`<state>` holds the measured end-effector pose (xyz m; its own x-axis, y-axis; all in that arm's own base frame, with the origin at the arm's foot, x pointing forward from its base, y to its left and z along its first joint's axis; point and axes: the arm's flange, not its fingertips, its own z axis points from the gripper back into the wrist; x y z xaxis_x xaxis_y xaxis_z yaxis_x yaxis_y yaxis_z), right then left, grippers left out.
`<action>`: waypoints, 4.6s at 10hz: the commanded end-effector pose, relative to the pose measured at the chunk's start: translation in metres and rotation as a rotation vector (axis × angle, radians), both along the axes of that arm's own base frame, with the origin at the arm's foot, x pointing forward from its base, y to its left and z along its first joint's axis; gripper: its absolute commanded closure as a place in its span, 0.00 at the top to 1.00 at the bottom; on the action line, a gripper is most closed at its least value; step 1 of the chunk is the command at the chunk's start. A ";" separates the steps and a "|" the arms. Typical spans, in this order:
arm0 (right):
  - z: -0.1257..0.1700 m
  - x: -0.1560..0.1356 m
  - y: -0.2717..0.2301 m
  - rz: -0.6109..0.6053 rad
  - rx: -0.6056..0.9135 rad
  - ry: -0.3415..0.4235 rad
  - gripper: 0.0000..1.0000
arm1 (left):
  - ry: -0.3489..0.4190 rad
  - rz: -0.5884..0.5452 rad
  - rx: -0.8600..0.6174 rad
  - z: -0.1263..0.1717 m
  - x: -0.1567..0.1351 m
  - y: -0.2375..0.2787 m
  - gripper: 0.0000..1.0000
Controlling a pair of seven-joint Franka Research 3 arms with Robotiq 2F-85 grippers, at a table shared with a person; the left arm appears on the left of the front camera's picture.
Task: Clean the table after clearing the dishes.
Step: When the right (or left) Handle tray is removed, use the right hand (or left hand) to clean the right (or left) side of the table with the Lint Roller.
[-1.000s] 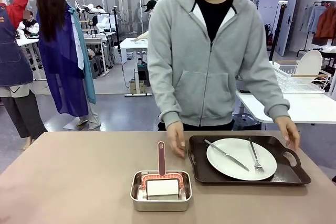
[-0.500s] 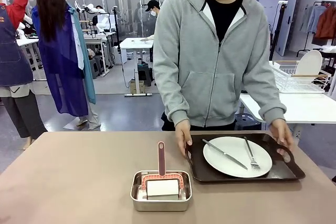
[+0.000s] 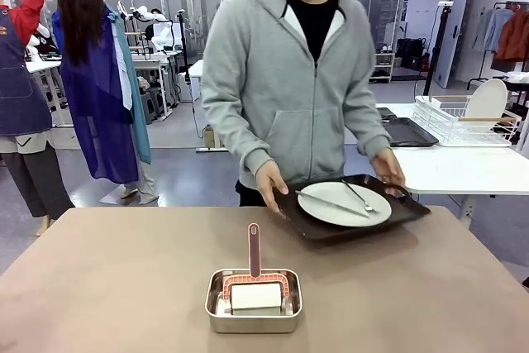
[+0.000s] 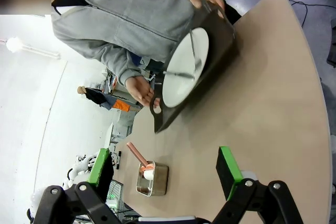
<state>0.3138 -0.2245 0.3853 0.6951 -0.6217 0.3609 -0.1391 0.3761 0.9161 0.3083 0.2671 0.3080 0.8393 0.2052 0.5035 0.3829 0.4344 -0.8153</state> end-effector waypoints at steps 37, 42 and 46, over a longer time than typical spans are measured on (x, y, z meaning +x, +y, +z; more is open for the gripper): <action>0.076 0.269 0.664 1.915 -1.304 -0.252 1.00 | 0.021 0.001 0.019 0.005 -0.004 0.000 1.00; 0.050 0.250 0.665 2.023 -1.194 -0.178 1.00 | 0.021 0.001 0.019 0.005 -0.004 0.000 1.00; 0.029 0.246 0.674 1.977 -1.224 -0.195 1.00 | 0.021 0.001 0.019 0.005 -0.004 0.000 1.00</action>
